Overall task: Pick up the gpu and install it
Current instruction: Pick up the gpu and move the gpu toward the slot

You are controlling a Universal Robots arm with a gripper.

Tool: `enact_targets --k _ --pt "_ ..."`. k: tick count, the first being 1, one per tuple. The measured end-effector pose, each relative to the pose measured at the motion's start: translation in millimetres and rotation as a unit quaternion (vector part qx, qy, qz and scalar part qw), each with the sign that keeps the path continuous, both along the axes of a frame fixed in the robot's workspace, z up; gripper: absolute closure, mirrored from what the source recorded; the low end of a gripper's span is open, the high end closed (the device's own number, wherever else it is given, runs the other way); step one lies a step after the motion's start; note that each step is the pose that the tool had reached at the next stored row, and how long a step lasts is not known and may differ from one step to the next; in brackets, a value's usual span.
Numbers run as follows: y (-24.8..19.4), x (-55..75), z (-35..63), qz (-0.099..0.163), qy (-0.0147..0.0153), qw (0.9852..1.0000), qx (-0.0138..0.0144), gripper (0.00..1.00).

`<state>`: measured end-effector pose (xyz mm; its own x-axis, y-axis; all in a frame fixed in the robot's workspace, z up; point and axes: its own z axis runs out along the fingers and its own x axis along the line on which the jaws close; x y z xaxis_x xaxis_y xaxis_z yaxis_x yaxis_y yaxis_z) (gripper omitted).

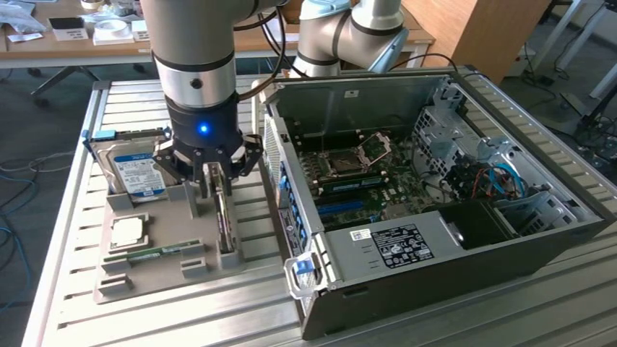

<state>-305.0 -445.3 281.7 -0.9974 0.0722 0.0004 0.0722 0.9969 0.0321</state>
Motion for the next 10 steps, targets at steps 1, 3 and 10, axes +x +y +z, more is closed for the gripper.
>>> enact_targets --k 1,3,10 --pt "0.0 0.0 0.0 0.0 0.0 1.0 0.0 0.58" --pt "0.0 0.0 -0.7 0.0 -0.0001 1.0 0.0001 0.58" --pt "0.0 0.0 -2.1 0.0 0.0 1.0 0.0 0.58"
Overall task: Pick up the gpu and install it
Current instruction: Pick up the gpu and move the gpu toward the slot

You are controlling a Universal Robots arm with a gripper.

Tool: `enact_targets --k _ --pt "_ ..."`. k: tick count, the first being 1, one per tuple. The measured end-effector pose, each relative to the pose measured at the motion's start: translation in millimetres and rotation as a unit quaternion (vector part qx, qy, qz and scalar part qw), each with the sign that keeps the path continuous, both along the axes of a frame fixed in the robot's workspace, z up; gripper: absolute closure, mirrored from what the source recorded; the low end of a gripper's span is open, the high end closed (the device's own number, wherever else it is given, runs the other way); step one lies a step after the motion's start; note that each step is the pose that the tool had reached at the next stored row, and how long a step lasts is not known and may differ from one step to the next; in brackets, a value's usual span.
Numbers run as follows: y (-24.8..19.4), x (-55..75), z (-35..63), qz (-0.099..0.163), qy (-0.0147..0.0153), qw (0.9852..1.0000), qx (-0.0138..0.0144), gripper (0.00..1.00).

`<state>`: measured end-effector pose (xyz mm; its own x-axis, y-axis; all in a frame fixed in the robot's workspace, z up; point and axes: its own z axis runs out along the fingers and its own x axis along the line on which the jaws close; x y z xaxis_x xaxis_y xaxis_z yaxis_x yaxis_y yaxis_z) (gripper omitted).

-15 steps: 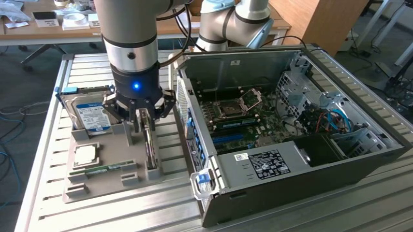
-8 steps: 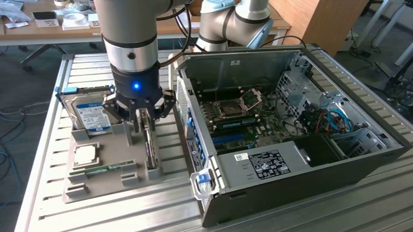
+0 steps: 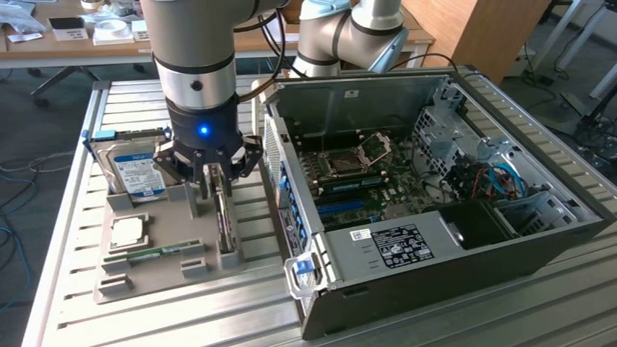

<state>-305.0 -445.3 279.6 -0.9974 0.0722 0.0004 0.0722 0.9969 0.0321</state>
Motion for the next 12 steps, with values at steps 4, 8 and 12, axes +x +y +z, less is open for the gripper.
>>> enact_targets --k 4,8,12 --pt "-0.3 0.2 -0.3 0.0 -0.0001 1.0 0.0001 0.58" --pt "-0.5 0.4 -1.0 0.0 0.0 1.0 0.0 0.58" --pt "-0.5 0.4 -1.5 0.0 -0.0001 1.0 0.0 0.58"
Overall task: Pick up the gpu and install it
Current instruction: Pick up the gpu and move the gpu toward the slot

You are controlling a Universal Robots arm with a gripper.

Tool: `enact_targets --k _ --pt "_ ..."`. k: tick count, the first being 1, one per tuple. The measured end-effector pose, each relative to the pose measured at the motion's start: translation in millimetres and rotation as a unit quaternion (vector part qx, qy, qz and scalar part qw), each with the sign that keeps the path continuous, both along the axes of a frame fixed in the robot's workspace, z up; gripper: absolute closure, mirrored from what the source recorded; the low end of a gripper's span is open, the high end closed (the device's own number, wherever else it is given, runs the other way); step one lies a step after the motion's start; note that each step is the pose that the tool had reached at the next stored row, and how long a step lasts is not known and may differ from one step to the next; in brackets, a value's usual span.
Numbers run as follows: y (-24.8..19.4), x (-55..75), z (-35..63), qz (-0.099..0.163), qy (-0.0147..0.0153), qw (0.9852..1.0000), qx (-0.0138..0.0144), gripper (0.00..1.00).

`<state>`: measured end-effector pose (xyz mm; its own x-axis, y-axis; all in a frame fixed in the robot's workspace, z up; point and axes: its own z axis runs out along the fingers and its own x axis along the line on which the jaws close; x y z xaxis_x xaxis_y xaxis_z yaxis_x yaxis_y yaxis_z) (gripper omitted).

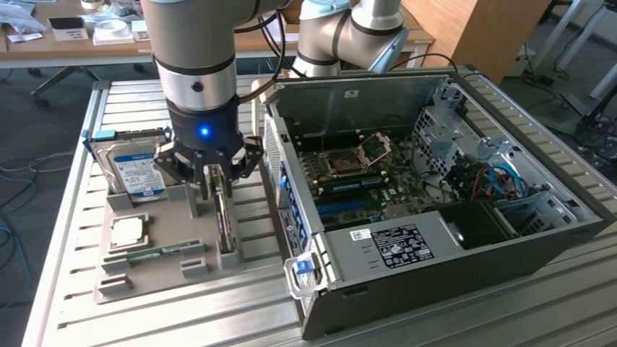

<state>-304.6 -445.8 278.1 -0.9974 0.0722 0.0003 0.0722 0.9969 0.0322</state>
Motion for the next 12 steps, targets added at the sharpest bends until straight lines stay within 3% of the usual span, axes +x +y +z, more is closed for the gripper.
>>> enact_targets --k 6,12 --pt "0.0 0.0 -6.1 0.0 0.0001 1.0 0.0 0.58" --pt "0.0 0.0 -6.1 0.0 0.0001 1.0 -0.0001 0.58"
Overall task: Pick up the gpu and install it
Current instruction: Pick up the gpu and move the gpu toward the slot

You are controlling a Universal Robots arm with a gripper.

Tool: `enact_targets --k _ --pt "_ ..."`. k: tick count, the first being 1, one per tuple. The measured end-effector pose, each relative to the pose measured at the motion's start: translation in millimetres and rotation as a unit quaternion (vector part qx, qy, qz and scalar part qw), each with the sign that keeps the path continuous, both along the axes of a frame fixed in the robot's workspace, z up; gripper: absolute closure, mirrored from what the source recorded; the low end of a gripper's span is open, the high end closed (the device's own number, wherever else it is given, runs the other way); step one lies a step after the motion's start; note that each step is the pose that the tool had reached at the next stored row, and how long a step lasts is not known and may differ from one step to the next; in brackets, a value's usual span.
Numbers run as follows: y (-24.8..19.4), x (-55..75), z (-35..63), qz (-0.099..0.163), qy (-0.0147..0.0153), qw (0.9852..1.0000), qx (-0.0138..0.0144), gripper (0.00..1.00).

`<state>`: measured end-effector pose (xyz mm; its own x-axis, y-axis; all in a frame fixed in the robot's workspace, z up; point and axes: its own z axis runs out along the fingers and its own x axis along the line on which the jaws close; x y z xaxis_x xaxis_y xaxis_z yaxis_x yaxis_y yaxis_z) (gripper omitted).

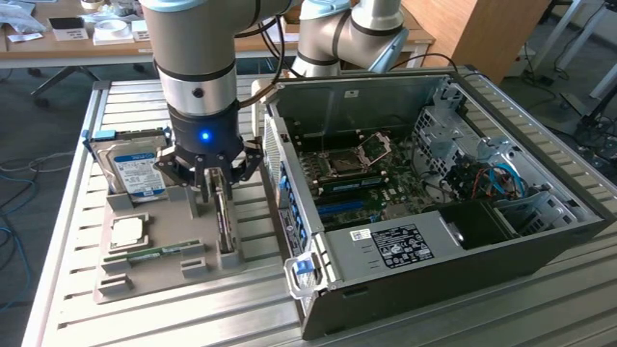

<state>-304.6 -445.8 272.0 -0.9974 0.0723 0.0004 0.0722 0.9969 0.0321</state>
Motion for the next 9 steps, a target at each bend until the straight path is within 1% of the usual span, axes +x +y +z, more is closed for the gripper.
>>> enact_targets --k 8,9 --pt "0.0 0.0 0.0 0.0 0.0 1.0 0.0 0.58" --pt "0.0 0.0 -8.4 0.0 0.0 1.0 0.0 0.58"
